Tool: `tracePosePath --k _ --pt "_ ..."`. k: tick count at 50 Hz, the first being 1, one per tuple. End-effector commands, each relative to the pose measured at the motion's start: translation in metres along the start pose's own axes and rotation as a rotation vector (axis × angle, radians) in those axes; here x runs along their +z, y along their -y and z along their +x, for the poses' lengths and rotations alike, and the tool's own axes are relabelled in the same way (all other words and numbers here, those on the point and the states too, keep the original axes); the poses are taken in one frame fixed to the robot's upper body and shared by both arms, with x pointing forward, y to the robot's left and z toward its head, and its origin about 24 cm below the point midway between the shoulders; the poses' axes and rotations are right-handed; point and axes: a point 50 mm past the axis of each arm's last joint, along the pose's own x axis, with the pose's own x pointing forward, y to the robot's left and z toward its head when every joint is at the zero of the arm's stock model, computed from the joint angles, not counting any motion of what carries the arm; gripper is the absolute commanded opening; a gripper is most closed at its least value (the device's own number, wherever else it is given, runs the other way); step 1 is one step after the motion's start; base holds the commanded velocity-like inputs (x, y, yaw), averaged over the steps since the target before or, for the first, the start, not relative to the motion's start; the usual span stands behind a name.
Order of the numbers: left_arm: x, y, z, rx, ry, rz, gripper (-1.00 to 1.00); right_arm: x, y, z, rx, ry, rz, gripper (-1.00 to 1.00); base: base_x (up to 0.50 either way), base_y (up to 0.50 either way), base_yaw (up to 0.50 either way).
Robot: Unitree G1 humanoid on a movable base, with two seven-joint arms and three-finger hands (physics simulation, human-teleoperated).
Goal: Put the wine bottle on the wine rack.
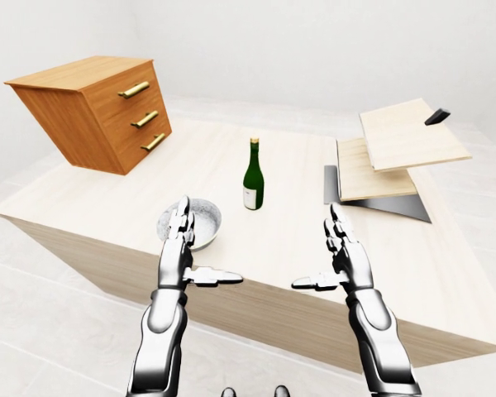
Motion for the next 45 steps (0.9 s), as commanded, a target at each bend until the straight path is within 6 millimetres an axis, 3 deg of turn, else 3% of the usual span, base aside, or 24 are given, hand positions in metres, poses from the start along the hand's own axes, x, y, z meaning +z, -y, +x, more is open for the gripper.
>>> tracePosePath --k 1,19,36,45 --pt "-0.0023 0.0005 -0.0004 0.003 -0.010 0.006 1.00 -0.0016 -0.0008 0.0020 0.005 -0.004 -0.007 1.00 0.49 -0.02 0.00" --pt "-0.0002 -0.0003 -0.0039 0.004 -0.003 0.008 1.00 -0.0022 -0.0027 0.0022 0.005 -0.016 0.002 1.00 0.07 0.01 0.00" --pt "0.0055 0.0001 -0.0063 0.001 0.021 0.004 1.00 -0.0012 -0.0066 0.0011 0.019 -0.010 0.020 1.00 0.41 -0.08 0.00" --pt "0.0049 0.0005 -0.0081 -0.001 0.017 0.003 1.00 0.0006 -0.0050 0.0038 0.006 -0.008 0.032 1.00 0.00 0.00 0.00"
